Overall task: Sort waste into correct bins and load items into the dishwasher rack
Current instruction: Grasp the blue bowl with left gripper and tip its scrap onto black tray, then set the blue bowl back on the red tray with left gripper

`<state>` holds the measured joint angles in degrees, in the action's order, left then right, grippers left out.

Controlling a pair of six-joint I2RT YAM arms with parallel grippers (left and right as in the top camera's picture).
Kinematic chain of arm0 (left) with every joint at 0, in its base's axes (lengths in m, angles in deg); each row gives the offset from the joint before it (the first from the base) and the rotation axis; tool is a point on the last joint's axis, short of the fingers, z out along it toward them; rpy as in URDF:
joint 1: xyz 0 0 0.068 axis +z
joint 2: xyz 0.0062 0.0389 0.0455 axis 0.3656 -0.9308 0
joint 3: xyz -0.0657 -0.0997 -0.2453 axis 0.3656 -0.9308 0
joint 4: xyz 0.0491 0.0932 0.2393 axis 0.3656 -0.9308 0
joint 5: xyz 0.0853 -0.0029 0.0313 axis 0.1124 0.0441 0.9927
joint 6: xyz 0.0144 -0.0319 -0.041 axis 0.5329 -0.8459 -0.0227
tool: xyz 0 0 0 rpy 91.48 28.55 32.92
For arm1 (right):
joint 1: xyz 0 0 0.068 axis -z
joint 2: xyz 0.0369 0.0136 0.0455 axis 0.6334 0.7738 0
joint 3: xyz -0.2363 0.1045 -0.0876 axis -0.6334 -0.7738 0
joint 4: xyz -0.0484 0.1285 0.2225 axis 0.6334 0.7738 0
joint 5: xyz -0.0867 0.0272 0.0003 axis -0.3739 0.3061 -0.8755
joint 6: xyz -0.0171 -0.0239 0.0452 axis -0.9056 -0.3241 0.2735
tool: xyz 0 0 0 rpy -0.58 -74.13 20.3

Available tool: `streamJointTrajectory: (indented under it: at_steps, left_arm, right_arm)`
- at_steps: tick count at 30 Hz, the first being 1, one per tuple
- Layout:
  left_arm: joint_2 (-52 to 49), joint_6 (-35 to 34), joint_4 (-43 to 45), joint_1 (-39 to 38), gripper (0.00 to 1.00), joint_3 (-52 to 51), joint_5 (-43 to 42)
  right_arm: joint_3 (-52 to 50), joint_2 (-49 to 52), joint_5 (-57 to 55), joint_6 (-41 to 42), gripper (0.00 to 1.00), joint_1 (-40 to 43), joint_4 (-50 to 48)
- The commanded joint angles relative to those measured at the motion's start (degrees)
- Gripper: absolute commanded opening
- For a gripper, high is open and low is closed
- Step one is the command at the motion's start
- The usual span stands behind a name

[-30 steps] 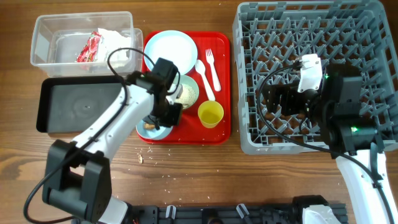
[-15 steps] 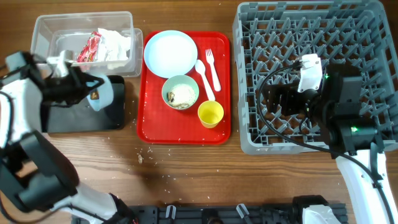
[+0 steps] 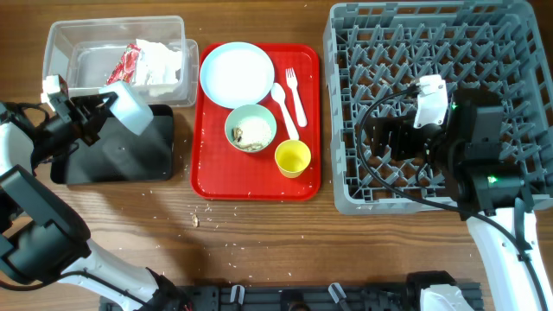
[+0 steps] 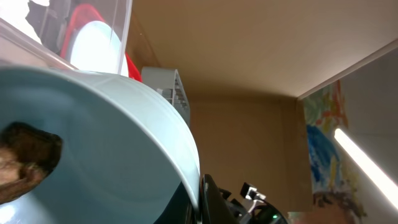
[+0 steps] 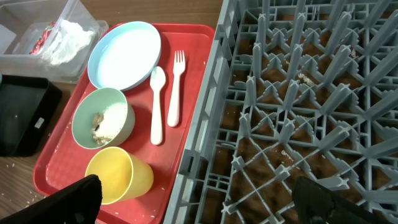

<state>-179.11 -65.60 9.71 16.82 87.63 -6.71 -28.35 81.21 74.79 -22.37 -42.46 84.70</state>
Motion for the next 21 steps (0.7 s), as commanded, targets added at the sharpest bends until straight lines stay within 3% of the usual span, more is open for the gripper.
streamJointTrajectory:
  at_steps: [1,4,11,14,18,21]
  left_arm:
    - [-0.1,-1.7,0.2,1.0,0.04,0.5,-0.5]
    - [-0.1,-2.2,0.2,2.0,0.04,0.5,4.7]
    - [-0.1,-10.9,4.7,2.8,0.04,0.5,2.0]
    - [0.5,-9.6,4.6,1.6,0.04,0.5,-1.6]
    - [7.0,-1.0,0.0,-5.8,0.04,0.5,10.7]
    - [15.1,0.1,-4.3,-17.6,0.04,0.5,33.2]
  right_arm:
    - [1.0,0.3,0.1,-0.7,1.00,0.2,-0.1]
    - [1.0,0.3,0.1,-0.8,1.00,0.2,-0.1]
    - [1.0,0.3,0.1,-0.7,1.00,0.2,0.0]
    - [1.0,0.3,0.1,-0.7,1.00,0.2,-0.1]
    - [1.0,0.3,0.1,-0.8,1.00,0.2,-0.1]
    - [1.0,0.3,0.1,-0.8,1.00,0.2,-0.1]
